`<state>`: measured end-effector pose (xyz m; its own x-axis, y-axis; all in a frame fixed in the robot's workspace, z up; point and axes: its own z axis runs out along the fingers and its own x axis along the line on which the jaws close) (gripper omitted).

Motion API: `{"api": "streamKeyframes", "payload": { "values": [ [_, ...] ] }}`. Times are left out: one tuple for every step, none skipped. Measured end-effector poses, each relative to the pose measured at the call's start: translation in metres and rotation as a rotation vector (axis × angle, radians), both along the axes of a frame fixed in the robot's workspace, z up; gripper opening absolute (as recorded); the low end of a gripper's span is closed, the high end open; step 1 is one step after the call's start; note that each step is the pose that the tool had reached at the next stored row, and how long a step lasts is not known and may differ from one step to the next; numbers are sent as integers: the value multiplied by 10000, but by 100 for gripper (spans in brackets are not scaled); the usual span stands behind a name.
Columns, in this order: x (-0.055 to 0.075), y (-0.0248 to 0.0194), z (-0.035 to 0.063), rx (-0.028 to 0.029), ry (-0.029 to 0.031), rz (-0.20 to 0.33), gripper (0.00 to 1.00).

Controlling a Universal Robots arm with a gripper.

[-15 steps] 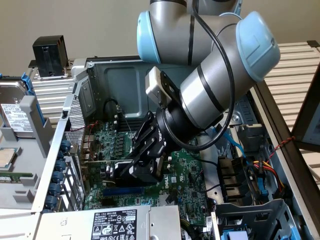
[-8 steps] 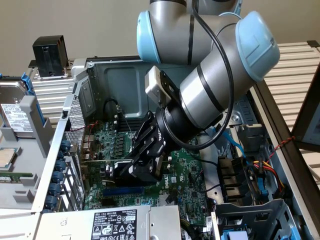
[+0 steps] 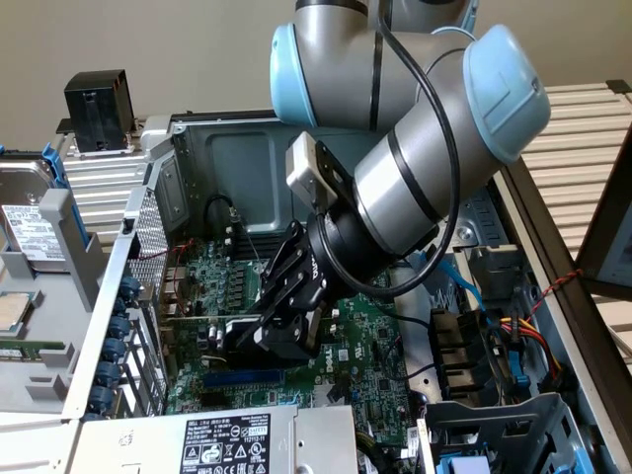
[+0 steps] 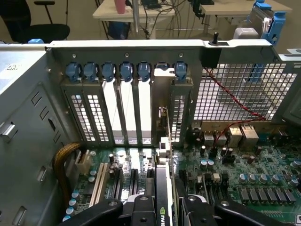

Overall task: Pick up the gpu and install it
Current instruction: 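Insert the gpu into the slot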

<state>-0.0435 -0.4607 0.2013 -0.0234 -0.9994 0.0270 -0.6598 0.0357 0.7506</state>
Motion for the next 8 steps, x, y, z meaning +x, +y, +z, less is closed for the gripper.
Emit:
{"api": "streamKeyframes", "payload": {
  "values": [
    [0,0,-1,-1,1,1,27],
    [0,0,-3,0,2,1,27],
    [-1,0,-6,1,1,-1,27],
    [-1,1,-10,0,1,-4,27],
    [-1,0,-13,-2,2,-5,27],
    [-1,0,-15,-5,2,-6,27],
    [-2,0,-15,-8,3,-7,27],
    [-2,1,-18,-10,3,-8,27]
  ]
}}
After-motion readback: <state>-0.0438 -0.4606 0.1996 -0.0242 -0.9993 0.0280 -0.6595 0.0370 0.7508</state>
